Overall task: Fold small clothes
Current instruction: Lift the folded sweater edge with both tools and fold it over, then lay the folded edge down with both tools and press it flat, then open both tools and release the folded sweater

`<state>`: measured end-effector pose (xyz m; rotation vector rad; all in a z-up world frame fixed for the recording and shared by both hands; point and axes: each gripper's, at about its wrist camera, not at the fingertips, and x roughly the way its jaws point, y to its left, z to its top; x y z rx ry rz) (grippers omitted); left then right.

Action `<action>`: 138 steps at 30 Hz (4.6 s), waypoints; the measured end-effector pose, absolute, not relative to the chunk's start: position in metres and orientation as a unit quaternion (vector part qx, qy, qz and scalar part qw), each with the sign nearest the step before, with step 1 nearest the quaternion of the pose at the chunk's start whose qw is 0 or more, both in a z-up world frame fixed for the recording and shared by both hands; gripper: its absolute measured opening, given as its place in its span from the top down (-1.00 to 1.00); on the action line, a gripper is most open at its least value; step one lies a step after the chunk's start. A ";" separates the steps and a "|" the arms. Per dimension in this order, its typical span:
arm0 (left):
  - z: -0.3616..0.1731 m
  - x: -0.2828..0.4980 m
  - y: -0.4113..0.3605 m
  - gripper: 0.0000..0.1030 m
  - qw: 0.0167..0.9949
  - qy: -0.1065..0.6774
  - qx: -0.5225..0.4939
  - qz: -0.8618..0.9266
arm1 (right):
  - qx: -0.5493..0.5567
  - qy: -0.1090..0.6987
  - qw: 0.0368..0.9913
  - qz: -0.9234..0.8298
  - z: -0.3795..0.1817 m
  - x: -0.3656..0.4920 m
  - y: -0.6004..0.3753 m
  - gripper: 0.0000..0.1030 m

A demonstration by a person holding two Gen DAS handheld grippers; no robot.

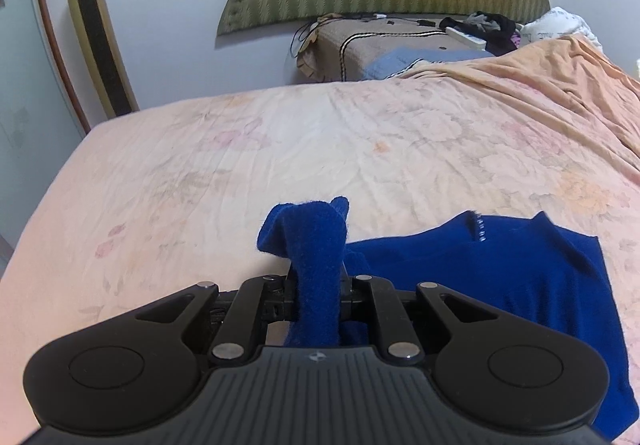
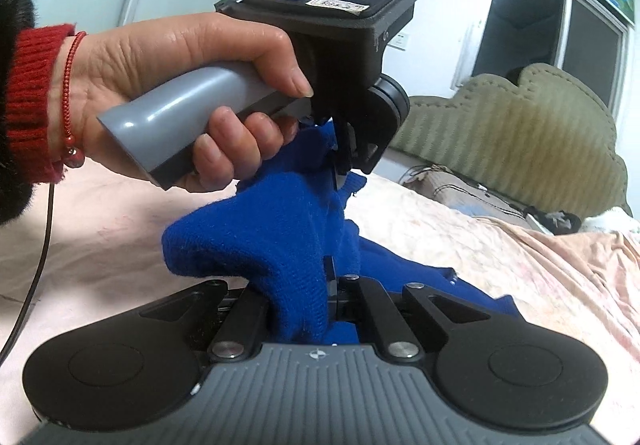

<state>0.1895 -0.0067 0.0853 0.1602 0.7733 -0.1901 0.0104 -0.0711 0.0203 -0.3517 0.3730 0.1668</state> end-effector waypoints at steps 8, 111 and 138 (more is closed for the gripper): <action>0.094 0.182 -0.054 0.75 0.923 0.354 0.112 -0.104 | -0.124 0.186 0.972 0.069 0.026 -0.002 -0.111 0.90; 0.007 0.065 -0.008 0.82 0.858 0.423 -0.080 -0.280 | 0.424 0.334 0.838 0.080 -0.045 0.009 -0.345 0.72; 0.015 0.006 -0.032 0.67 0.899 0.393 0.076 -0.179 | 0.127 0.324 0.936 -0.058 0.007 -0.036 -0.265 0.18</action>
